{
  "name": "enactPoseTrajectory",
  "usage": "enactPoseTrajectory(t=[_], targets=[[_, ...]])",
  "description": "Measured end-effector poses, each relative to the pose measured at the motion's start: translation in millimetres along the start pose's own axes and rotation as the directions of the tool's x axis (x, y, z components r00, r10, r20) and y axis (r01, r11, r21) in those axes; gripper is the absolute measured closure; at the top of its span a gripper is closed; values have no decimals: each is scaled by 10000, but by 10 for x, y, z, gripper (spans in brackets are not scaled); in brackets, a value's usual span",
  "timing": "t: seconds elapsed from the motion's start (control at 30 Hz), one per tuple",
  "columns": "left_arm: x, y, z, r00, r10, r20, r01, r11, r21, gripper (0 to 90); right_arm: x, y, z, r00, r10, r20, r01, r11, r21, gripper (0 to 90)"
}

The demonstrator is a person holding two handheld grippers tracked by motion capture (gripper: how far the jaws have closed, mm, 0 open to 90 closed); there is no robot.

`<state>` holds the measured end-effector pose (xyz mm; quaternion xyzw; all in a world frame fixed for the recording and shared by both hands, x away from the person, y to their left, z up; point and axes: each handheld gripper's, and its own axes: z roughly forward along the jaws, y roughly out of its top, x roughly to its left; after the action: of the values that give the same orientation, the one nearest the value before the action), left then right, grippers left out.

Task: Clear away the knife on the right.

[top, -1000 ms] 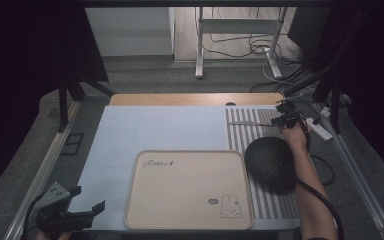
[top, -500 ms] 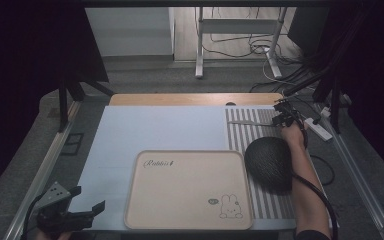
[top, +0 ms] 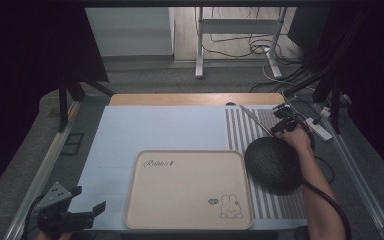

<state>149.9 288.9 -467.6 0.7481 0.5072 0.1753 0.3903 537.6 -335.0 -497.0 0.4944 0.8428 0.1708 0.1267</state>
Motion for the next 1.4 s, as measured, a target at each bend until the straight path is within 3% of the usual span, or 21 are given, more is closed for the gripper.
enactPoseTrajectory(t=[0.3,0.4,0.53,0.6,0.7,0.77,0.9,0.97,1.13,1.27,1.37,1.4], targets=[[0,3,5,10000,39,21,-39,10000,14,38,60,-8,-24,9980,-339,-525,359,9987,361,900],[2,2,3,10000,14,25,-14,10000,-9,38,14,15,-75,9973,62,-737,-73,9999,-150,897],[0,4,5,10000,29,16,-29,10000,21,38,-4,65,-164,9988,229,-427,-264,9962,-835,715],[-1,4,6,10000,32,13,-32,10000,29,38,9,86,-169,9991,288,-324,-315,9958,-858,600],[2,4,5,10000,6,17,-6,10000,16,38,36,124,-136,9976,552,-429,-584,9953,-767,321],[4,3,5,10000,7,18,-7,10000,15,38,78,149,-102,9982,530,-289,-550,9957,-749,181],[6,2,4,10000,-16,28,16,10000,4,38,177,194,-15,9996,285,32,-283,9984,-495,35],[7,1,3,10000,-29,44,29,10000,-9,38,209,213,28,9995,242,206,-233,9989,-410,35],[10,-1,0,10000,-41,82,41,10000,-41,38,238,236,152,9989,451,147,-448,9987,-224,69],[14,-3,-2,9999,-65,102,65,10000,-49,37,229,242,206,9986,499,152,-498,9988,-41,195],[13,-3,0,9999,-81,108,81,10000,-32,37,218,252,156,9989,443,127,-441,9989,-143,452],[13,-3,0,9999,-81,113,81,10000,-26,37,213,249,148,9992,387,76,-386,9992,-143,484]])
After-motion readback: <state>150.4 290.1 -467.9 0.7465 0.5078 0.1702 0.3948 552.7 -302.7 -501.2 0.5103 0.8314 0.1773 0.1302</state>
